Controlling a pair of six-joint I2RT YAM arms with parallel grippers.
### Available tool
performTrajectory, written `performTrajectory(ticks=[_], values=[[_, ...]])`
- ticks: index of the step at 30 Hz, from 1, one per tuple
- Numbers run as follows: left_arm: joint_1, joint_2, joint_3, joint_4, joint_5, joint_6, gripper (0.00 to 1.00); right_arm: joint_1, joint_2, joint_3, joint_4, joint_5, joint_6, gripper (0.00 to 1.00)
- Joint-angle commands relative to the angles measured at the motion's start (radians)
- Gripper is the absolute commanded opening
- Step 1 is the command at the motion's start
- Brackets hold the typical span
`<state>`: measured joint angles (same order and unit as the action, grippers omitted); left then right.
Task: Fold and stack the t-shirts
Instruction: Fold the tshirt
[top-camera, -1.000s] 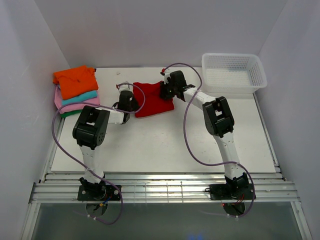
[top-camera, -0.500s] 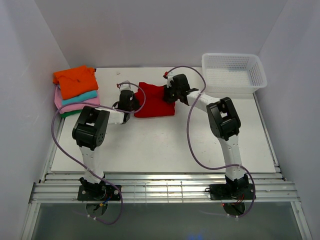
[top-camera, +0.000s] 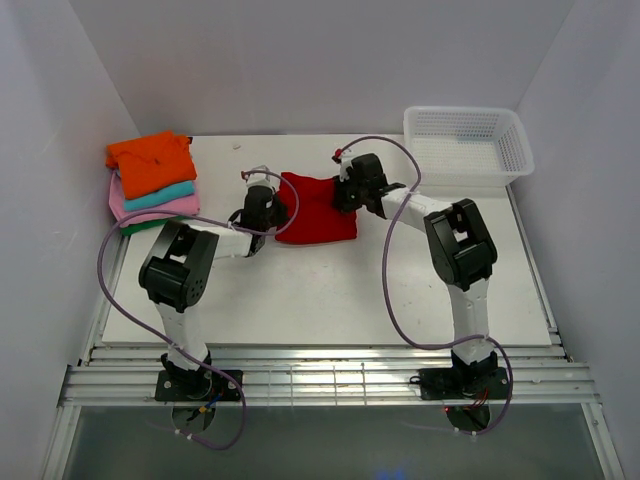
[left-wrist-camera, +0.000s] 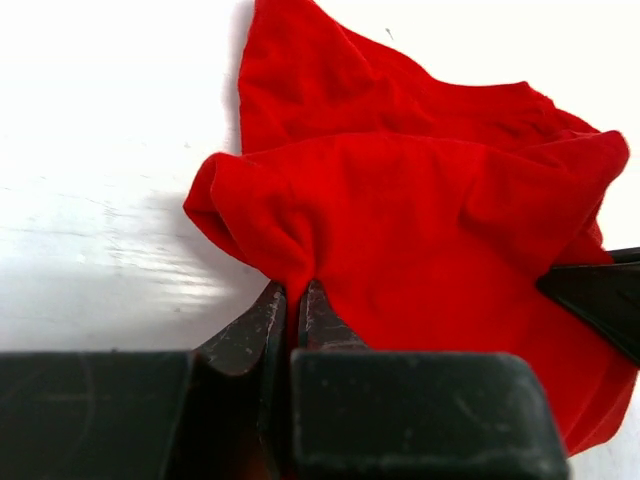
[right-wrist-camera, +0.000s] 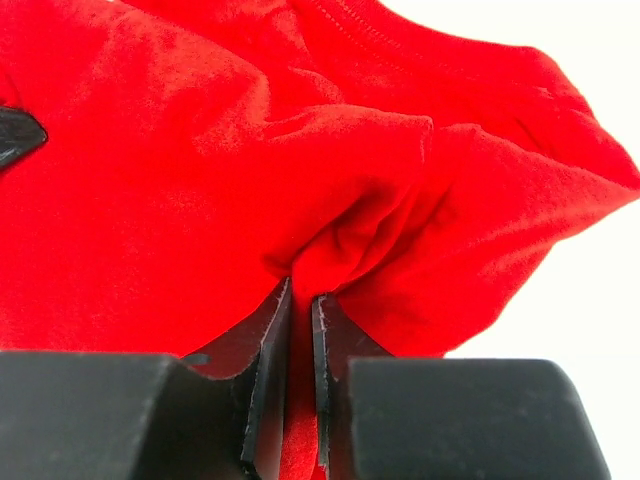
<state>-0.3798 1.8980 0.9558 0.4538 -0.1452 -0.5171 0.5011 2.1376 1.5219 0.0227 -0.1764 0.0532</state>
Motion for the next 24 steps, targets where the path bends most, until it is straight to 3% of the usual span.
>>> performTrajectory(ticks=[1, 15, 16, 17, 19, 21, 22, 23, 24], values=[[-0.022, -0.043, 0.004, 0.029, -0.001, 0.002, 0.04, 0.010, -0.070, -0.043, 0.052, 0.018, 0.010, 0.15], [-0.103, -0.057, -0.019, 0.032, -0.021, 0.023, 0.04, 0.020, -0.177, -0.233, 0.085, 0.071, 0.023, 0.16], [-0.108, -0.050, -0.014, 0.033, -0.017, 0.026, 0.04, 0.020, -0.192, -0.245, 0.088, 0.086, 0.028, 0.21], [-0.111, -0.044, -0.009, 0.033, -0.008, 0.031, 0.04, 0.025, -0.202, -0.262, 0.098, 0.090, 0.030, 0.32], [-0.113, -0.021, 0.004, 0.033, 0.002, 0.045, 0.07, 0.025, -0.225, -0.301, 0.118, 0.113, 0.039, 0.46], [-0.113, -0.008, 0.014, 0.034, 0.015, 0.051, 0.11, 0.025, -0.237, -0.313, 0.120, 0.126, 0.040, 0.51], [-0.113, -0.002, 0.018, 0.033, 0.016, 0.060, 0.16, 0.025, -0.245, -0.315, 0.114, 0.139, 0.039, 0.51], [-0.113, 0.007, 0.024, 0.033, 0.019, 0.061, 0.31, 0.025, -0.251, -0.322, 0.108, 0.144, 0.034, 0.59], [-0.113, 0.012, 0.027, 0.031, 0.024, 0.066, 0.41, 0.025, -0.257, -0.328, 0.111, 0.150, 0.033, 0.60]])
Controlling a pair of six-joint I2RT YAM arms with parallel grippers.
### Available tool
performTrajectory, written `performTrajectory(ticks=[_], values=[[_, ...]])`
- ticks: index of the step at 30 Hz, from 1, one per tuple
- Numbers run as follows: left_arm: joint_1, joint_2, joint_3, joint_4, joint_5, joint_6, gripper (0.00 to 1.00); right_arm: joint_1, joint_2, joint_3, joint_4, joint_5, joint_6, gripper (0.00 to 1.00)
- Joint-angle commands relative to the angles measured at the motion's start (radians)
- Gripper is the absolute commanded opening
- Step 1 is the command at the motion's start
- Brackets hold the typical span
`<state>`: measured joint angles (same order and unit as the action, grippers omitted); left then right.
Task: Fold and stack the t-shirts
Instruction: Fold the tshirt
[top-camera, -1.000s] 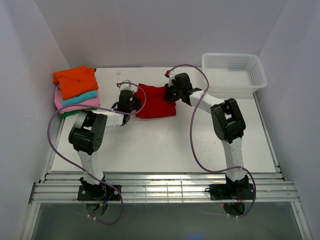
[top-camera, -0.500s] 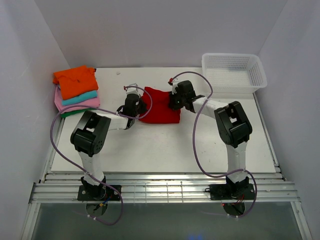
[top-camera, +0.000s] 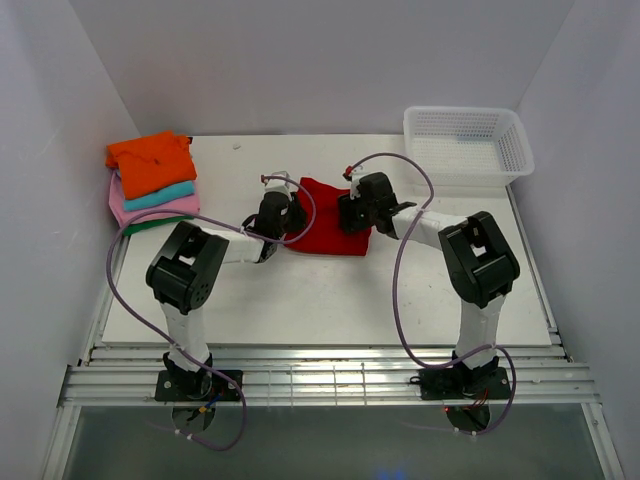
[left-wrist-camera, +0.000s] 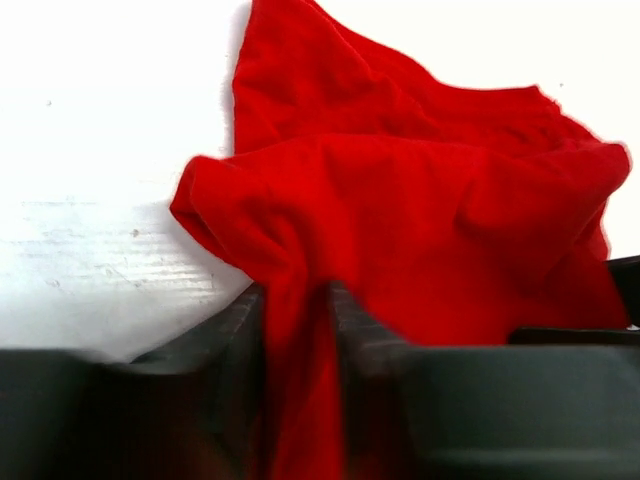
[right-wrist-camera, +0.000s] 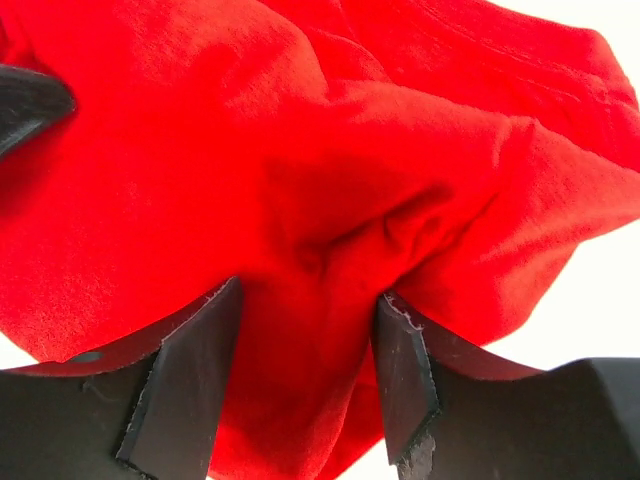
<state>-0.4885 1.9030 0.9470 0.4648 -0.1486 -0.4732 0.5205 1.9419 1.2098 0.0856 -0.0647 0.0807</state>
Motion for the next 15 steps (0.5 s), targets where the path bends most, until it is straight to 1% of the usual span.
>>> performTrajectory(ticks=[1, 3, 4, 6, 7, 10, 15], values=[[-0.004, 0.008, 0.036, 0.020, 0.026, 0.025, 0.50, 0.006, -0.075, -0.019, 0.048, 0.060, 0.005, 0.60], [-0.004, 0.013, 0.029, 0.017, 0.021, 0.027, 0.66, 0.006, -0.089, -0.039, 0.058, 0.071, 0.005, 0.60], [-0.004, 0.013, 0.026, 0.014, 0.015, 0.027, 0.67, 0.006, -0.090, -0.044, 0.060, 0.097, 0.005, 0.60], [-0.004, 0.014, 0.018, 0.008, 0.011, 0.031, 0.73, 0.006, -0.078, -0.023, 0.037, 0.101, 0.002, 0.58], [-0.004, 0.016, 0.015, 0.005, 0.009, 0.033, 0.73, 0.006, -0.052, -0.010, 0.025, 0.101, 0.004, 0.53], [-0.004, 0.024, 0.010, 0.002, 0.021, 0.039, 0.74, 0.006, -0.006, 0.022, -0.009, 0.085, 0.004, 0.46], [-0.004, 0.056, 0.038, -0.026, 0.072, 0.048, 0.74, 0.006, 0.009, 0.008, 0.006, 0.075, 0.025, 0.46]])
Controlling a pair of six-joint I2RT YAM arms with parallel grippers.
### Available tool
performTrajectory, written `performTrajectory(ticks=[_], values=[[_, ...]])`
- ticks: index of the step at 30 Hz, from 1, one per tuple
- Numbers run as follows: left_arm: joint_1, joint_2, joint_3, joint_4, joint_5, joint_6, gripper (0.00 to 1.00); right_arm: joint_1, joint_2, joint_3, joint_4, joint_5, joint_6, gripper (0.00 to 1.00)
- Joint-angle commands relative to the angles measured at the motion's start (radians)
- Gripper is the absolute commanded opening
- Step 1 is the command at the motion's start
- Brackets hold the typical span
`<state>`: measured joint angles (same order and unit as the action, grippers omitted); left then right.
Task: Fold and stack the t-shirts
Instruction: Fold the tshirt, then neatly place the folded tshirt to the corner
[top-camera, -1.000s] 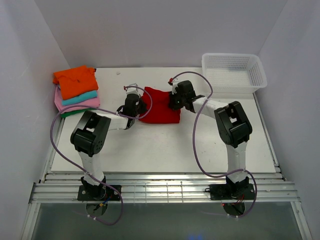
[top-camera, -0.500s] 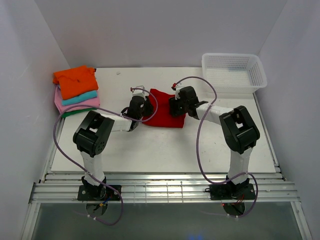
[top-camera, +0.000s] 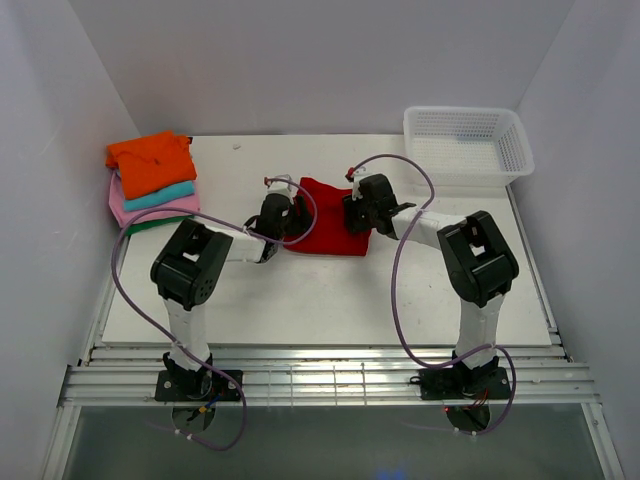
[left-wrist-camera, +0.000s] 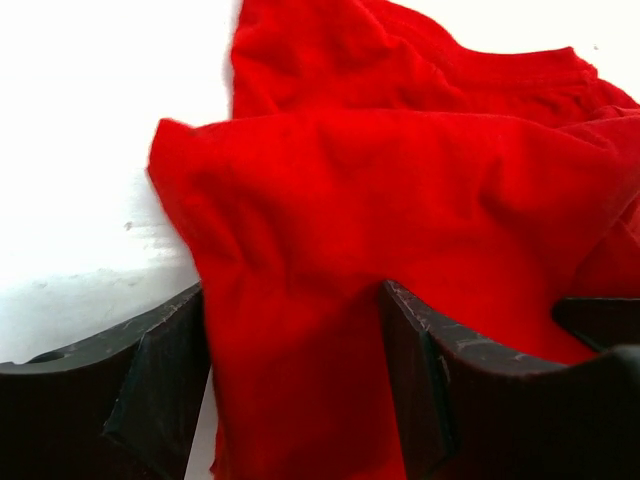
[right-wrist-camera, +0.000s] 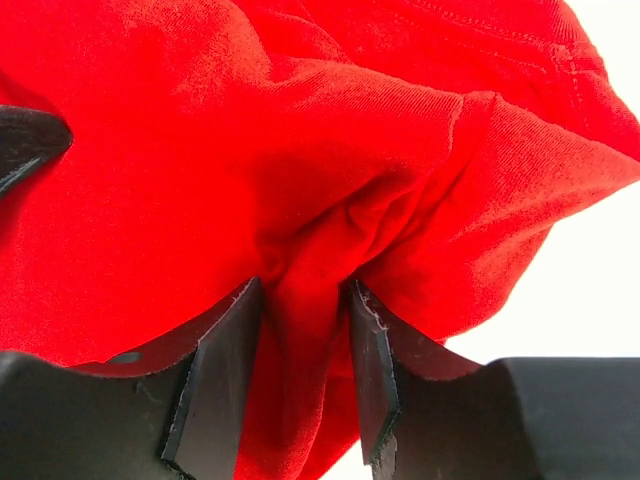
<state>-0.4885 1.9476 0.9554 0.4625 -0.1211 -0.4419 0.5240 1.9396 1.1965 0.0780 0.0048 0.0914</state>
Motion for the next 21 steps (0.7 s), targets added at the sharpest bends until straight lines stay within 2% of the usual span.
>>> performTrajectory(ticks=[1, 5, 11, 21], values=[[-0.004, 0.017, 0.035, -0.031, 0.060, 0.017, 0.74, 0.004, 0.015, 0.025, 0.011, 0.004, 0.013, 0.46], [-0.004, 0.039, 0.046, -0.039, 0.123, 0.019, 0.74, 0.002, 0.039, 0.037, 0.000, 0.004, 0.010, 0.43], [-0.007, 0.086, 0.075, -0.027, 0.322, -0.009, 0.74, 0.004, 0.065, 0.038, 0.005, -0.055, 0.019, 0.40], [-0.067, 0.129, 0.051, 0.028, 0.390, -0.073, 0.73, 0.002, 0.087, 0.029, 0.026, -0.078, 0.031, 0.39]])
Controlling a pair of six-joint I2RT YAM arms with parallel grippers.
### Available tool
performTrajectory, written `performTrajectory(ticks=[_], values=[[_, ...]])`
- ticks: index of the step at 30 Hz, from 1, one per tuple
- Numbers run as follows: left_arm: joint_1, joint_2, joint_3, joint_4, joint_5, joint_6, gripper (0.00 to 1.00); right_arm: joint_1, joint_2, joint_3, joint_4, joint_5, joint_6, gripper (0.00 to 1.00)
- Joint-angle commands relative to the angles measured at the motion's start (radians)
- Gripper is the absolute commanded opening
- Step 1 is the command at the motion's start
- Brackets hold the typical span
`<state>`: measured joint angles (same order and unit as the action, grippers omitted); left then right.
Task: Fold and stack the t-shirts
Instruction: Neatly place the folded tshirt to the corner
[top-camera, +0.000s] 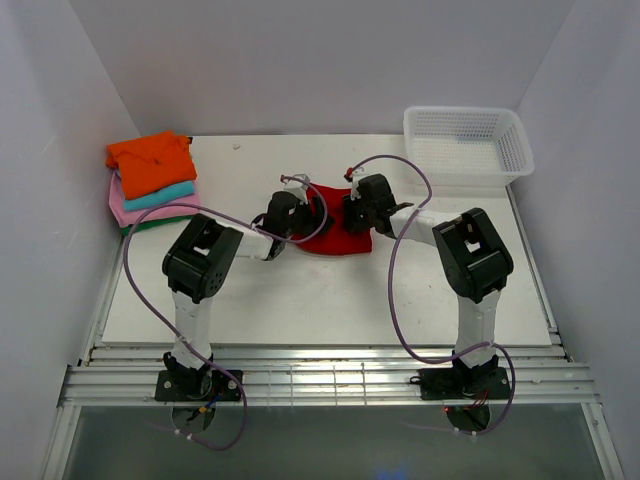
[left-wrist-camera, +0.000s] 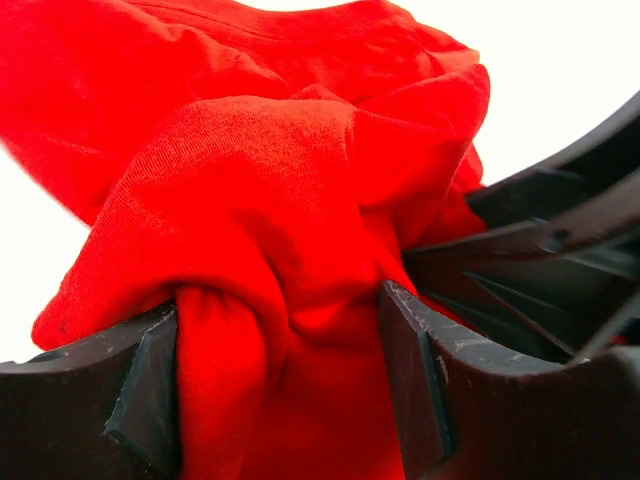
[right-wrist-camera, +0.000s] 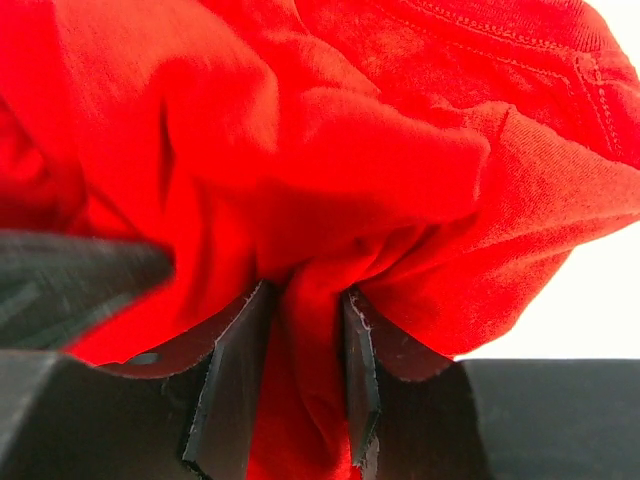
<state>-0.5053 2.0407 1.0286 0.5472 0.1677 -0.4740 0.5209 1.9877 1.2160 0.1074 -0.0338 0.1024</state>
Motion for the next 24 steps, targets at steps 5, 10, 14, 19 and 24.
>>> performTrajectory(ticks=[5, 10, 14, 19, 24], values=[[-0.061, 0.056, -0.024, -0.029, 0.112, -0.067, 0.73, 0.007, 0.034, 0.004, 0.002, -0.052, 0.019, 0.39], [-0.064, 0.058, -0.018, -0.016, 0.109, -0.087, 0.73, 0.007, 0.034, -0.004, 0.005, -0.057, 0.022, 0.38], [-0.064, 0.026, -0.044, -0.015, 0.076, -0.081, 0.73, 0.005, 0.036, -0.012, 0.008, -0.060, 0.023, 0.38], [-0.064, -0.011, -0.082, -0.010, 0.047, -0.075, 0.73, 0.005, 0.042, -0.019, 0.014, -0.064, 0.028, 0.38], [-0.064, -0.056, -0.125, 0.000, -0.008, -0.080, 0.73, 0.007, 0.045, -0.016, 0.012, -0.069, 0.028, 0.37]])
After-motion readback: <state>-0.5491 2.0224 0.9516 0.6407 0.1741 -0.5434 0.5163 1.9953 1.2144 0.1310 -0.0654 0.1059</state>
